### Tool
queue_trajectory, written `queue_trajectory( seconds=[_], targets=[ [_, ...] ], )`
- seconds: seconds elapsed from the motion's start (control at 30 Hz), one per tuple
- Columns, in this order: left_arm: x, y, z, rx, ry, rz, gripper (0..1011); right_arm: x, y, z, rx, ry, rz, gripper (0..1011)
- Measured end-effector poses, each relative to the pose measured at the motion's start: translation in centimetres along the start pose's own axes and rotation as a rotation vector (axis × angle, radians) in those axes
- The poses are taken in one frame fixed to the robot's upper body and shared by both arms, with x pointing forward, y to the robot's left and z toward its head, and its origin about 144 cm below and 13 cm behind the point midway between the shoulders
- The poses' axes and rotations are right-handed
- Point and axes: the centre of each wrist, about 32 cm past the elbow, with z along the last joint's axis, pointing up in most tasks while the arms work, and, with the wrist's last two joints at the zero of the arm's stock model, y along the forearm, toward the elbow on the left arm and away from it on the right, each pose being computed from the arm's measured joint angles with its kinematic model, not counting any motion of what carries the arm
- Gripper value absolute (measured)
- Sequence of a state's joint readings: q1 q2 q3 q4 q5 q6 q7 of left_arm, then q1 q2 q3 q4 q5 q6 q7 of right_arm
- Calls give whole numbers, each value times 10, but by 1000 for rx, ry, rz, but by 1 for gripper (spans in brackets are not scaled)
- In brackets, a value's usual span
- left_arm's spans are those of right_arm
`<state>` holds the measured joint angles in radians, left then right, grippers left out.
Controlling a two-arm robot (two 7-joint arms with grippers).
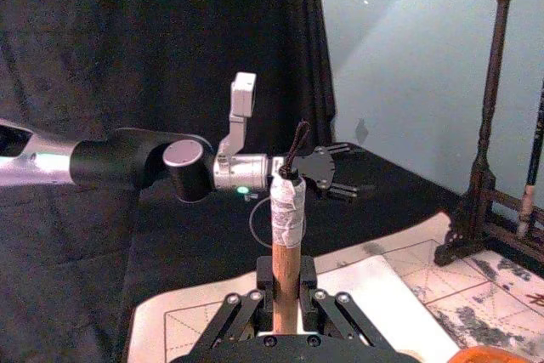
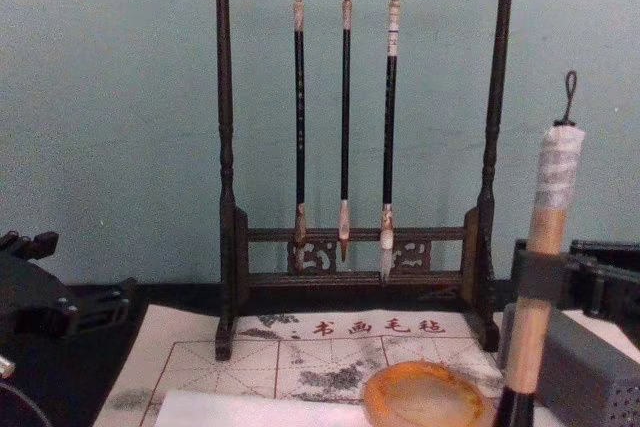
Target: Pick up the brush from the inkstone, write on the paper, then place the brush back to its original position.
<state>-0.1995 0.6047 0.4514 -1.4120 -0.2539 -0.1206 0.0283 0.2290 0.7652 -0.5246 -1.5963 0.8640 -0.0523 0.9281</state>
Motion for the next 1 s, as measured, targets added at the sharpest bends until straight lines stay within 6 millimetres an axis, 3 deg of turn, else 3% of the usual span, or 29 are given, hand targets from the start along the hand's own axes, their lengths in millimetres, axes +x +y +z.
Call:
queue_trajectory(
  seconds=[1.0],
  targets=[
    [0, 0, 0, 0, 0, 0, 1001, -5, 3, -5, -16, 9, -5, 198]
  ],
)
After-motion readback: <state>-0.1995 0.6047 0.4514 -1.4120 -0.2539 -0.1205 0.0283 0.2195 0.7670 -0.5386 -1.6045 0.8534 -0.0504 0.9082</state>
